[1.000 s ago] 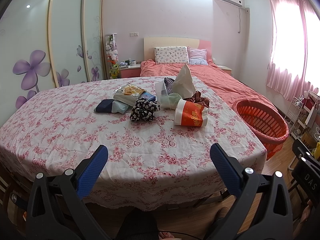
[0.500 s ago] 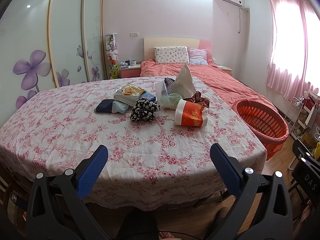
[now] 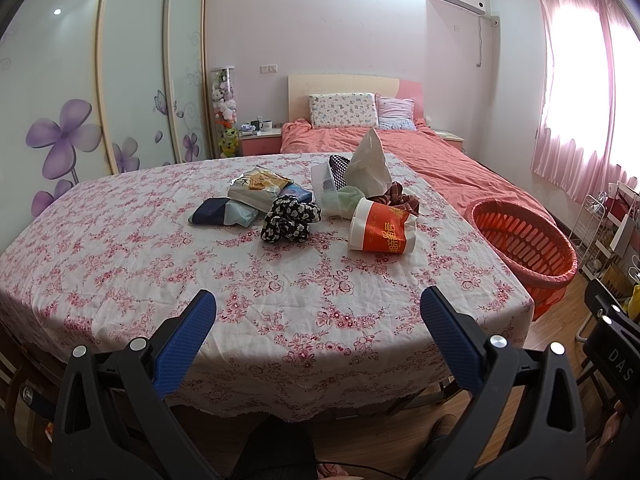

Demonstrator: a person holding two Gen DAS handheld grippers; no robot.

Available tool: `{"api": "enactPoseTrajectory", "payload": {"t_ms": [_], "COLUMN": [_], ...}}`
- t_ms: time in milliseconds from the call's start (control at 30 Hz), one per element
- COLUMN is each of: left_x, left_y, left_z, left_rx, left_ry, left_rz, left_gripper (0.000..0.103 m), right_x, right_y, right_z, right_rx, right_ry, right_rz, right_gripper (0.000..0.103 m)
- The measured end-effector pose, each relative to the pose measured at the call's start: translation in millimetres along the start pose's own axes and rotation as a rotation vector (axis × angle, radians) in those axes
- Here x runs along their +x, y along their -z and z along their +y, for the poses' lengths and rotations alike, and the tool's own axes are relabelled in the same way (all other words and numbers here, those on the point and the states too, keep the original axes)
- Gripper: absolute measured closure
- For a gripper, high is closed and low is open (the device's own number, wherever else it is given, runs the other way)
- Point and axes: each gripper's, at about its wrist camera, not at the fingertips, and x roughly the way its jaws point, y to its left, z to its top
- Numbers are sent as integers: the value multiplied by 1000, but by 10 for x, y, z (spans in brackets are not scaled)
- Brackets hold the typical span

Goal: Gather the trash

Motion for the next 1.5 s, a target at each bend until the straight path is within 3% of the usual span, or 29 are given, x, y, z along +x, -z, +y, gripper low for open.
{"api": "enactPoseTrajectory", "payload": {"t_ms": [1033, 1500], "left_x": [59, 329], "left_y": [27, 36], "left_z": [-19, 228], "left_rx": [7, -32], "left_ry": [-10, 48], "left_rz": [6, 70], "left_gripper": [2, 2], "right_x": [71, 430], "right_y": [35, 18], "right_z": [63, 433], "right_rx": [-10, -57], "right_ry": [-13, -186], "right_rz": [9, 75], "right_gripper": [4, 4]}}
